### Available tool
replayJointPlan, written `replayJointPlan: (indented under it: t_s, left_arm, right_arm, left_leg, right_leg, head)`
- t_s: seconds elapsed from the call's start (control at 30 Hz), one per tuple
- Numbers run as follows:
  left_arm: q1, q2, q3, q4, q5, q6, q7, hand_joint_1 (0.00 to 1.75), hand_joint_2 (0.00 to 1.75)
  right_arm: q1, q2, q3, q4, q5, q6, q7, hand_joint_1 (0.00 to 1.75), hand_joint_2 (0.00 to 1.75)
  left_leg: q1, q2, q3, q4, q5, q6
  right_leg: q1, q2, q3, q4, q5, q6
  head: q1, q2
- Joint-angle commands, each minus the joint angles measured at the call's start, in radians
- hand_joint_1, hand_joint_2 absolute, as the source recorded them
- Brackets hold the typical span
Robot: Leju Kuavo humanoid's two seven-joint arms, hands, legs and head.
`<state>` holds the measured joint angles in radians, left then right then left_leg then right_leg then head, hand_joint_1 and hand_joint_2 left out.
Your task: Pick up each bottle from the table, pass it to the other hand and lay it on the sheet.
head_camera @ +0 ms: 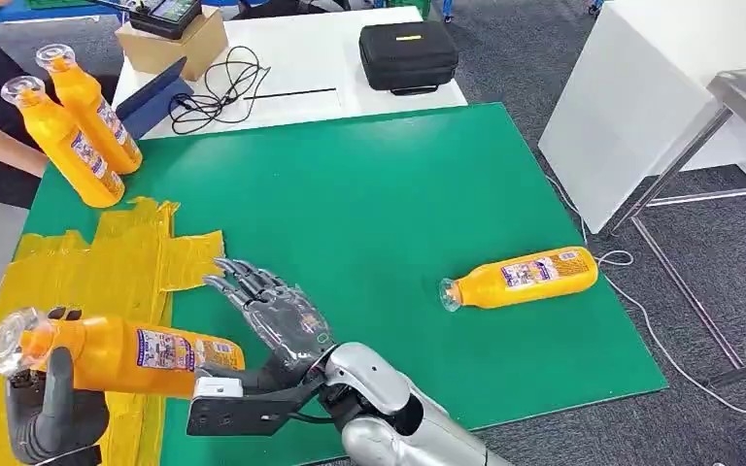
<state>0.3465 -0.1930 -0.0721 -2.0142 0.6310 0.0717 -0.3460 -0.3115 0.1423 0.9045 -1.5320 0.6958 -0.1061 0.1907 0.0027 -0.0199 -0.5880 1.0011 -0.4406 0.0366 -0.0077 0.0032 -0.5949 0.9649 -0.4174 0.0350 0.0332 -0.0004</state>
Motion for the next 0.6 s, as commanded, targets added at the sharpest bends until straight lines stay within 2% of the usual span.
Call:
replayJointPlan:
  t_s: [0.03,0.13,0.3,0.37,0.5,0.6]
  left_arm:
    - [-0.008,-0.006,0.031,0.028,-0.001,-0.004,0.005,1.75,1.75]
    - [-0.015,-0.01,0.034,0.037,-0.001,-0.014,0.011,1.75,1.75]
    - [-0.021,-0.023,0.066,0.047,0.023,-0.023,0.017,1.75,1.75]
    - [-0.021,-0.028,0.085,0.047,0.029,-0.031,0.019,1.75,1.75]
    - [-0.022,-0.034,0.127,0.037,0.03,-0.039,0.015,1.75,1.75]
    - [-0.015,-0.038,0.144,0.025,0.032,-0.042,0.009,1.75,1.75]
  right_arm:
    - [-0.019,-0.042,0.018,0.0,-0.002,-0.003,-0.005,0.0,0.0]
    - [-0.013,-0.044,0.011,-0.002,-0.002,-0.002,-0.005,0.0,0.0]
    - [0.007,-0.063,0.002,-0.028,0.005,-0.01,-0.008,0.0,0.0]
    - [0.016,-0.07,-0.001,-0.042,0.01,-0.013,-0.011,0.0,0.0]
    - [0.055,-0.097,-0.022,-0.101,0.028,-0.031,-0.031,0.0,0.0]
    - [0.082,-0.116,-0.04,-0.145,0.039,-0.043,-0.044,0.0,0.0]
  left_leg:
    - [0.0,0.003,0.008,0.0,-0.003,-0.002]
    - [0.0,0.001,0.003,-0.001,-0.001,-0.001]
    - [0.0,0.0,0.002,-0.001,0.0,-0.001]
    - [0.0,0.001,0.007,-0.001,-0.002,-0.002]
    - [0.0,0.0,0.002,-0.001,0.0,-0.001]
    - [0.0,0.0,0.005,-0.001,-0.002,-0.001]
  right_leg:
    - [0.001,0.0,0.008,0.0,-0.003,-0.001]
    - [0.0,0.0,0.003,-0.001,-0.001,0.0]
    - [0.0,-0.001,0.003,-0.001,0.0,0.0]
    - [0.0,-0.001,0.007,-0.001,-0.002,-0.001]
    - [0.0,-0.001,0.003,-0.001,-0.001,0.0]
    - [0.0,-0.002,0.005,-0.001,-0.002,-0.001]
  head:
    - [0.0,0.0]
    - [0.0,0.0]
    - [0.0,0.0]
    - [0.0,0.0]
    - [0.0,0.0]
    - [0.0,0.0]
